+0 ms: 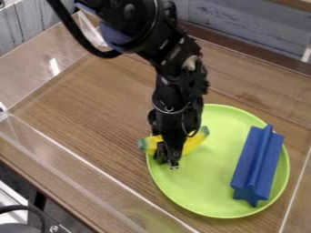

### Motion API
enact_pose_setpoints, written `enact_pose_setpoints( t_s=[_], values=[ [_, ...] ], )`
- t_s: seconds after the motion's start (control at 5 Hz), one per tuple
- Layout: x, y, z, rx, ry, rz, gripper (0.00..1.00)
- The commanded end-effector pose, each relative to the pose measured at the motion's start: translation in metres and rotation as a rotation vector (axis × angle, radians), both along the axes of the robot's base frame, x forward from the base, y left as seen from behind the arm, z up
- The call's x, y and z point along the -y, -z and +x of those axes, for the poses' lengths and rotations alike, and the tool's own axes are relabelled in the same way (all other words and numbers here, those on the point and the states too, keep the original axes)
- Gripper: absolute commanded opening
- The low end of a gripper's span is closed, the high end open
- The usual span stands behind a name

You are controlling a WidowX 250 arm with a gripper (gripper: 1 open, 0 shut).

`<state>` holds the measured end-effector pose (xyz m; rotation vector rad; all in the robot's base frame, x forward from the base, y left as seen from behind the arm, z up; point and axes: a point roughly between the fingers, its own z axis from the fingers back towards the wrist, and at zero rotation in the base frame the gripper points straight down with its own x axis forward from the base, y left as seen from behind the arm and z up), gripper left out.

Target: Remove the banana from inside the green plate and put it on the table

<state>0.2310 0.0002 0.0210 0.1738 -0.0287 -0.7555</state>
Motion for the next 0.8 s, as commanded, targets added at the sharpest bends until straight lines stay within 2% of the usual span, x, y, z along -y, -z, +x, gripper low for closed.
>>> enact_pose_setpoints(
  t_s=[0.0,0.6],
  values=[
    [-0.0076,-0.0008,-0.0009,0.001,-0.012,0.0,0.0],
    [-0.0118,-0.0042,-0.0073,-0.024,-0.007,-0.002,0.0]
  ],
)
